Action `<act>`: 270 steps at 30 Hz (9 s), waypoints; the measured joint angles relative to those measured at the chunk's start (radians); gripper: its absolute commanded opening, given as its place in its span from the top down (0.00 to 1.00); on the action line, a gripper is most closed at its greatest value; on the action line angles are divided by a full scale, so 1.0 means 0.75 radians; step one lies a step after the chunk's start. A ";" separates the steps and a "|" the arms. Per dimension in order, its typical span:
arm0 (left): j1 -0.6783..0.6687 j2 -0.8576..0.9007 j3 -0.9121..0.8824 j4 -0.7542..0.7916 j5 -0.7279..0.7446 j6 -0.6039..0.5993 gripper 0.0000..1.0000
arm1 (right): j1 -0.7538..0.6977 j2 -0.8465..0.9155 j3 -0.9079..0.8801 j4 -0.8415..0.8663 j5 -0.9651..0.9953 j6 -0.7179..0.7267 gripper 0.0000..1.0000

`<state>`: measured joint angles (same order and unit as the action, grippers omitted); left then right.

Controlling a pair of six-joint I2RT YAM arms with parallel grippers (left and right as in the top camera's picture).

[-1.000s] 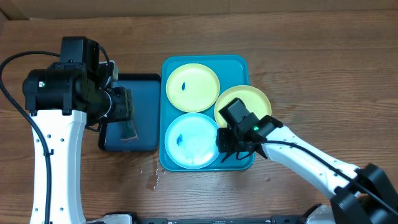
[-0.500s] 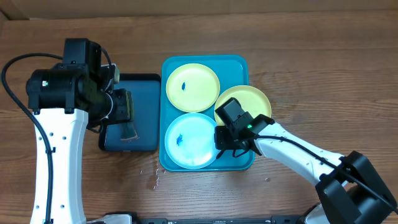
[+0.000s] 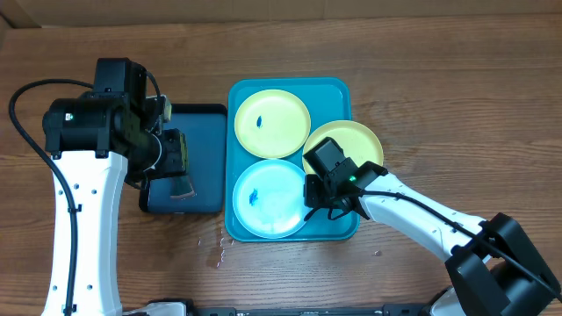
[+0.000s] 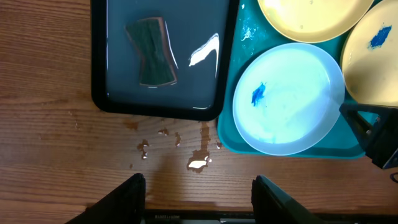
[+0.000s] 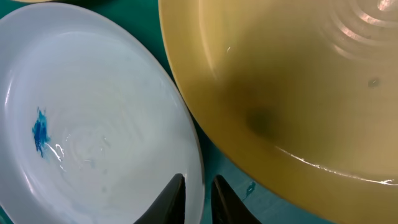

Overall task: Clean dirty plates on tray and stack at the side
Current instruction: 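Lower the right gripper onto the rim of the right yellow plate, then lower the left gripper onto the green-and-orange sponge on the black tray, then close the left gripper on the sponge and lift it, then carry the sponge with the left gripper over the light blue plate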

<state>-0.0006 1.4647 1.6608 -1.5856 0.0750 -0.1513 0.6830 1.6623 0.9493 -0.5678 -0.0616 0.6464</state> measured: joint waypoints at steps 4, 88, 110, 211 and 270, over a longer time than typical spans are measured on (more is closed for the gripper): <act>0.000 0.000 0.000 0.000 0.000 0.000 0.44 | 0.000 0.039 0.000 0.012 -0.002 0.024 0.83; 0.065 0.483 -0.646 0.879 -0.263 -0.239 0.71 | 0.001 0.059 -0.002 0.029 -0.027 0.076 0.94; 0.066 0.483 -0.705 0.979 -0.266 -0.171 0.96 | 0.001 0.059 -0.002 0.029 -0.027 0.076 0.94; 0.026 0.445 -0.768 1.192 0.155 0.305 0.82 | 0.000 0.059 -0.003 0.035 -0.063 0.081 0.76; 0.026 0.329 -0.787 1.143 0.154 0.285 0.96 | 0.000 0.059 -0.003 0.040 -0.099 0.084 0.73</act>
<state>0.0189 1.7111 1.0702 -0.7280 0.1902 0.0624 0.6830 1.7065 0.9470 -0.5381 -0.1360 0.7094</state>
